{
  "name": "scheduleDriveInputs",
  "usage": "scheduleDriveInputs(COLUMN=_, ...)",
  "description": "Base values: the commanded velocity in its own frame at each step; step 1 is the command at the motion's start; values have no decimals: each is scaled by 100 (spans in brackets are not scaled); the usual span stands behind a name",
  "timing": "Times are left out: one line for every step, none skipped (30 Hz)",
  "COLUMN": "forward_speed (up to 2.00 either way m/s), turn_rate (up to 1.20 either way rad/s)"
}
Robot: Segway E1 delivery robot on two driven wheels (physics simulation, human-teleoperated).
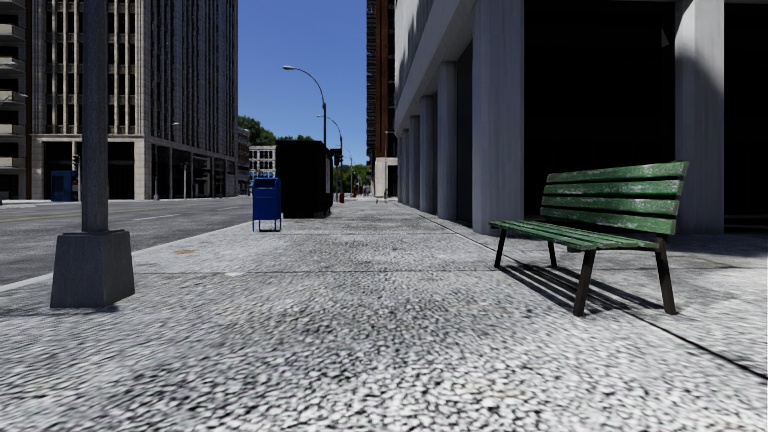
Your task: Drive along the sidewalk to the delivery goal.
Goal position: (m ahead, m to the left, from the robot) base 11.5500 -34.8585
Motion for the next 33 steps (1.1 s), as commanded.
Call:
scheduleDriveInputs(forward_speed=0, turn_rate=0)
scheduleDriveInputs(forward_speed=0, turn_rate=0)
scheduleDriveInputs(forward_speed=0, turn_rate=0)
scheduleDriveInputs(forward_speed=0, turn_rate=0)
scheduleDriveInputs(forward_speed=0, turn_rate=0)
scheduleDriveInputs(forward_speed=0, turn_rate=0)
scheduleDriveInputs(forward_speed=0, turn_rate=0)
scheduleDriveInputs(forward_speed=0, turn_rate=0)
scheduleDriveInputs(forward_speed=0, turn_rate=0)
scheduleDriveInputs(forward_speed=0, turn_rate=0)
scheduleDriveInputs(forward_speed=0, turn_rate=0)
scheduleDriveInputs(forward_speed=0, turn_rate=0)
scheduleDriveInputs(forward_speed=0, turn_rate=0)
scheduleDriveInputs(forward_speed=0, turn_rate=0)
scheduleDriveInputs(forward_speed=0, turn_rate=0)
scheduleDriveInputs(forward_speed=0, turn_rate=0)
scheduleDriveInputs(forward_speed=0, turn_rate=0)
scheduleDriveInputs(forward_speed=0, turn_rate=0)
scheduleDriveInputs(forward_speed=0, turn_rate=0)
scheduleDriveInputs(forward_speed=0, turn_rate=0)
scheduleDriveInputs(forward_speed=0, turn_rate=0)
scheduleDriveInputs(forward_speed=0, turn_rate=0)
scheduleDriveInputs(forward_speed=0, turn_rate=0)
scheduleDriveInputs(forward_speed=0, turn_rate=0)
scheduleDriveInputs(forward_speed=0, turn_rate=0)
scheduleDriveInputs(forward_speed=0, turn_rate=0)
scheduleDriveInputs(forward_speed=0, turn_rate=0)
scheduleDriveInputs(forward_speed=0, turn_rate=0)
scheduleDriveInputs(forward_speed=0, turn_rate=0)
scheduleDriveInputs(forward_speed=0, turn_rate=0)
scheduleDriveInputs(forward_speed=10, turn_rate=0)
scheduleDriveInputs(forward_speed=32, turn_rate=0)
scheduleDriveInputs(forward_speed=57, turn_rate=0)
